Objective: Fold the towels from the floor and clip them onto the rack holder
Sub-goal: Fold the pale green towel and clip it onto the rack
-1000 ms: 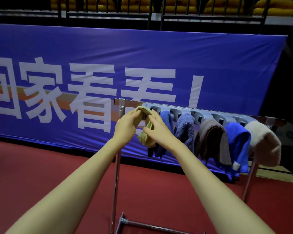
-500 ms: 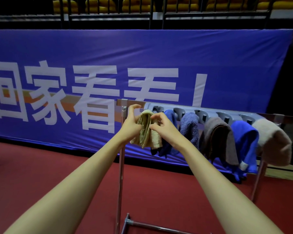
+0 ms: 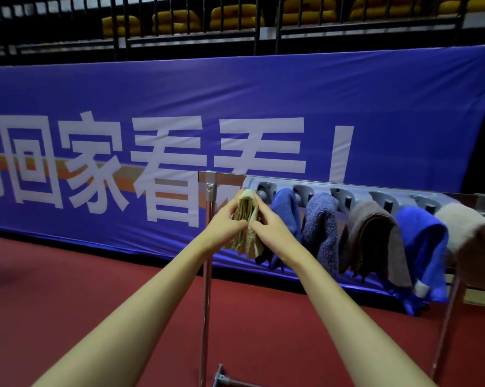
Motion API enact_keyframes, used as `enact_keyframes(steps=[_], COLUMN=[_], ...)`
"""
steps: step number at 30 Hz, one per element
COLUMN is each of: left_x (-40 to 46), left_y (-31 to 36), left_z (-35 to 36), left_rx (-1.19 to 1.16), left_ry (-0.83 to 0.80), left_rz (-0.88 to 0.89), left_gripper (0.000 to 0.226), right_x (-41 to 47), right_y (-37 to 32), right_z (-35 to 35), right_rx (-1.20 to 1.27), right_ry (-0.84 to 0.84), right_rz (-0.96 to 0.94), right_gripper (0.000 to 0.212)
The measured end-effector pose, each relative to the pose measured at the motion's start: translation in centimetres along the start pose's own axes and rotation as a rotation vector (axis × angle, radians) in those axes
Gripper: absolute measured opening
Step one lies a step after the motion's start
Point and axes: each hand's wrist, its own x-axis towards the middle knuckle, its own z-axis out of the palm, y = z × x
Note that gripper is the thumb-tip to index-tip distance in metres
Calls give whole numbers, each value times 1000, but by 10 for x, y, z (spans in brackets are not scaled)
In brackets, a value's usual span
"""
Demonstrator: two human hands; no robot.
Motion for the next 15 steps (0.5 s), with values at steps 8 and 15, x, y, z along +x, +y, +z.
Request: enact_keyframes(steps=[8,15], left_x=[-4,-29], left_y=[-1,-1], left_z=[13,9], left_rx=[-177,-10], left_ry=[85,-29], left_rz=[-53,-67], left_gripper=[62,58], right_x=[-9,-48], right_y=[-3,-22], right_z=[8,-13], right_rx=[-65,-157], right_ry=[-38,-175], right_rz=[57,65], right_gripper=[52,48])
